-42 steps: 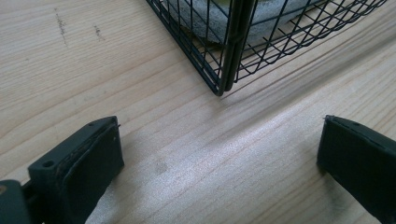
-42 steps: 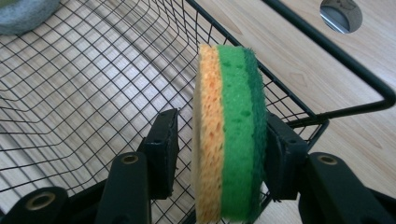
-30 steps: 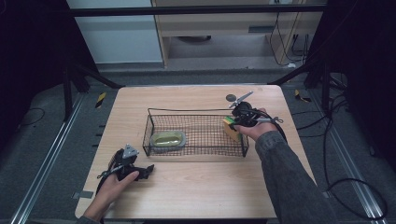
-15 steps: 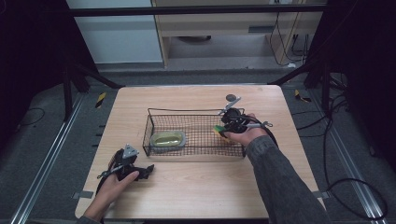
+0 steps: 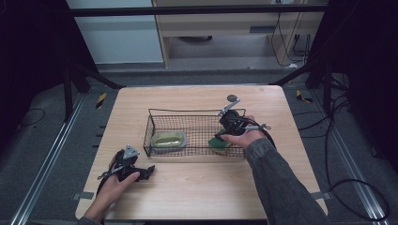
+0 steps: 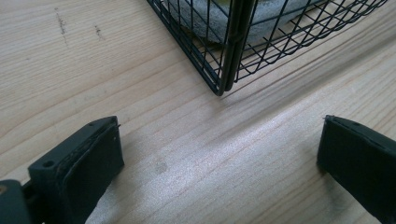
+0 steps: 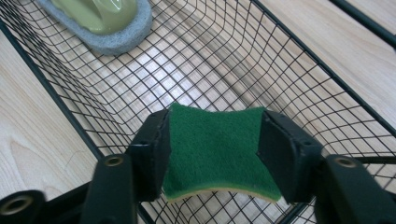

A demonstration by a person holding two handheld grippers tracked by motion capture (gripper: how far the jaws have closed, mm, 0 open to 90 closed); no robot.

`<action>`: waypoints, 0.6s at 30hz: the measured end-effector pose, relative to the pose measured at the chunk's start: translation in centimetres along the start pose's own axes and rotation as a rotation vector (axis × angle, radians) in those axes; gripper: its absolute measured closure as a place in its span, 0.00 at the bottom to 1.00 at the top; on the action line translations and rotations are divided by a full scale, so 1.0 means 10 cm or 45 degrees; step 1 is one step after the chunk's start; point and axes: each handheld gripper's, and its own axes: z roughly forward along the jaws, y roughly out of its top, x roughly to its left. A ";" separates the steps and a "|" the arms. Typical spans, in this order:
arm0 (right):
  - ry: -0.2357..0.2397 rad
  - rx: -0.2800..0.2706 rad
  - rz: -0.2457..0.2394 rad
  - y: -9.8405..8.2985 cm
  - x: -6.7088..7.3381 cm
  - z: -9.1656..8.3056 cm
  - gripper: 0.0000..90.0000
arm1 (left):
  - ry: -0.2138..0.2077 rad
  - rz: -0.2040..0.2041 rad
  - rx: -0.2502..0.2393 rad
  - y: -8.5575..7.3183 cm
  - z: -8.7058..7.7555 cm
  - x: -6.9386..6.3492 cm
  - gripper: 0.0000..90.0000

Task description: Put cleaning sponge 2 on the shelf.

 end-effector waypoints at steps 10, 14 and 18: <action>-0.073 -0.099 0.087 -0.18 -0.08 -0.15 0.17 | 0.000 0.000 0.000 0.00 0.00 0.00 0.00; -0.109 -0.108 0.139 -0.24 -0.14 -0.19 0.09 | 0.000 0.003 0.002 0.00 0.00 0.00 0.00; -0.144 -0.142 0.160 -0.29 -0.19 -0.25 0.07 | 0.000 0.002 0.002 0.00 0.00 0.00 0.00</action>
